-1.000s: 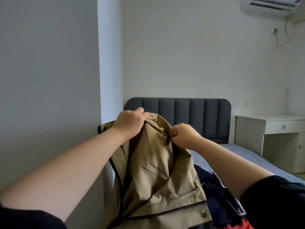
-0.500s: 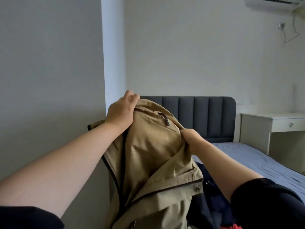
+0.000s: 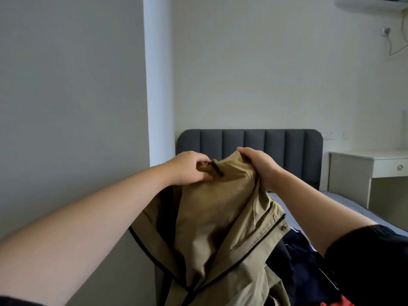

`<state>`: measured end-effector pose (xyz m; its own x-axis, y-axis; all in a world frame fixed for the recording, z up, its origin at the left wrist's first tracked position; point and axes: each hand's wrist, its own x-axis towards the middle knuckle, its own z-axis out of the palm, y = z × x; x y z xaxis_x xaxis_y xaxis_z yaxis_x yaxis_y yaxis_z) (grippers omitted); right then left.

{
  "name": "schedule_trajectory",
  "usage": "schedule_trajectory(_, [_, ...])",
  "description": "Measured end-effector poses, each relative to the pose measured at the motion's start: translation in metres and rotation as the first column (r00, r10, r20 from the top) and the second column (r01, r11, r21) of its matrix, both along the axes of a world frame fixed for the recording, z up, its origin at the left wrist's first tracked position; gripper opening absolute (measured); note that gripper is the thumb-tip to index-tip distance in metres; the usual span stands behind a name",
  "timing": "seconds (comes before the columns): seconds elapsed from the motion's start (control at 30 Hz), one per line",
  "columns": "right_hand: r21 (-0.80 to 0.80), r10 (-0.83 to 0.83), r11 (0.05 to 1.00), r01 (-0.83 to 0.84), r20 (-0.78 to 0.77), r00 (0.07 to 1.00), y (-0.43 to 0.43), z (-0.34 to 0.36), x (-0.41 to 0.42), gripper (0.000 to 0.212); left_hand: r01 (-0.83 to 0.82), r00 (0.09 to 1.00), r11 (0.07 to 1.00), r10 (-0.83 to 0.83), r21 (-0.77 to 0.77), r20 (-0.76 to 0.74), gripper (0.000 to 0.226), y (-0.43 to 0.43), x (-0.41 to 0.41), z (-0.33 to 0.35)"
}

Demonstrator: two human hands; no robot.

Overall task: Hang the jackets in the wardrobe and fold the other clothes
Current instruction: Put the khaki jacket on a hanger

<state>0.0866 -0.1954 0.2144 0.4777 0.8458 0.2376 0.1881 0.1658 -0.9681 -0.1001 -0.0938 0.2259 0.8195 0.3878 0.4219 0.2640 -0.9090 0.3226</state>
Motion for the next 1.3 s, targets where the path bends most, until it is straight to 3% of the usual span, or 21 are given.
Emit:
schedule_trajectory(0.1, [-0.052, -0.013, 0.998, 0.024, 0.212, 0.977, -0.002, 0.001, -0.001, 0.036, -0.143, 0.988, 0.971, 0.129, 0.192, 0.084, 0.030, 0.003, -0.001, -0.006])
schedule_trajectory(0.2, [-0.199, 0.016, 0.975, 0.096, 0.498, 0.867, -0.010, 0.005, 0.005, 0.036, -0.288, 0.954, 0.874, 0.227, 0.391, 0.196, 0.017, 0.005, -0.006, -0.002])
schedule_trajectory(0.27, [-0.266, 0.037, 0.953, 0.148, 0.584, 0.811, -0.012, 0.004, 0.013, 0.030, -0.313, 0.946, 0.814, 0.224, 0.489, 0.233, 0.015, 0.004, -0.005, -0.003])
schedule_trajectory(0.33, [-0.110, -0.179, 0.937, 0.333, 0.666, 0.724, -0.010, 0.000, 0.017, 0.017, -0.296, 0.952, 0.765, 0.189, 0.572, 0.239, 0.011, 0.002, 0.000, -0.005])
schedule_trajectory(0.4, [0.204, -0.504, 0.824, 0.528, 0.691, 0.519, -0.008, -0.006, 0.011, 0.007, -0.325, 0.943, 0.746, 0.212, 0.582, 0.255, 0.009, -0.001, 0.005, -0.003])
schedule_trajectory(0.43, [0.386, -0.626, 0.757, 0.528, 0.661, 0.414, -0.008, -0.011, 0.004, 0.015, -0.337, 0.939, 0.753, 0.225, 0.565, 0.260, 0.009, -0.001, 0.007, 0.000])
schedule_trajectory(0.5, [0.651, -0.731, 0.682, 0.335, 0.589, 0.345, -0.009, -0.019, -0.011, 0.017, -0.346, 0.936, 0.761, 0.243, 0.549, 0.255, 0.010, -0.001, 0.012, 0.004])
schedule_trajectory(0.53, [0.667, -0.702, 0.707, 0.235, 0.620, 0.351, -0.008, -0.022, -0.019, 0.016, -0.345, 0.937, 0.757, 0.245, 0.555, 0.249, 0.012, -0.002, 0.013, 0.005])
schedule_trajectory(0.6, [0.526, -0.537, 0.839, 0.138, 0.762, 0.362, -0.003, -0.028, -0.029, 0.015, -0.324, 0.945, 0.754, 0.222, 0.571, 0.242, 0.017, -0.005, 0.016, 0.004])
schedule_trajectory(0.67, [0.319, -0.356, 0.934, 0.158, 0.855, 0.377, 0.006, -0.033, -0.029, 0.024, -0.302, 0.950, 0.746, 0.182, 0.593, 0.254, 0.018, -0.006, 0.018, 0.002])
schedule_trajectory(0.73, [0.214, -0.277, 0.958, 0.189, 0.858, 0.433, 0.011, -0.036, -0.027, 0.023, -0.295, 0.948, 0.730, 0.145, 0.616, 0.282, 0.017, -0.007, 0.020, -0.001])
schedule_trajectory(0.8, [0.200, -0.308, 0.939, 0.281, 0.853, 0.421, 0.017, -0.036, -0.026, 0.009, -0.247, 0.955, 0.707, 0.064, 0.663, 0.288, 0.014, -0.010, 0.020, -0.005])
schedule_trajectory(0.9, [0.165, -0.296, 0.876, 0.454, 0.926, 0.234, 0.019, -0.033, -0.020, 0.027, -0.163, 0.978, 0.560, -0.015, 0.813, 0.207, 0.013, -0.010, 0.017, -0.007])
schedule_trajectory(1.0, [0.235, -0.303, 0.792, 0.564, 0.953, 0.028, 0.013, -0.021, -0.012, 0.020, -0.210, 0.965, 0.478, 0.243, 0.853, 0.101, 0.016, 0.003, 0.017, -0.007])
schedule_trajectory(1.07, [0.287, -0.324, 0.741, 0.606, 0.945, -0.052, 0.009, -0.012, -0.009, 0.022, -0.298, 0.933, 0.480, 0.330, 0.825, 0.144, 0.016, 0.007, 0.014, 0.000])
schedule_trajectory(1.23, [0.362, -0.422, 0.690, 0.626, 0.905, -0.059, 0.002, 0.006, -0.007, 0.017, -0.482, 0.849, 0.511, 0.473, 0.711, 0.236, 0.019, 0.009, 0.011, 0.033])
schedule_trajectory(1.3, [0.381, -0.476, 0.699, 0.605, 0.879, -0.004, 0.001, 0.015, -0.013, 0.015, -0.534, 0.822, 0.500, 0.497, 0.682, 0.279, 0.018, 0.011, 0.003, 0.045])
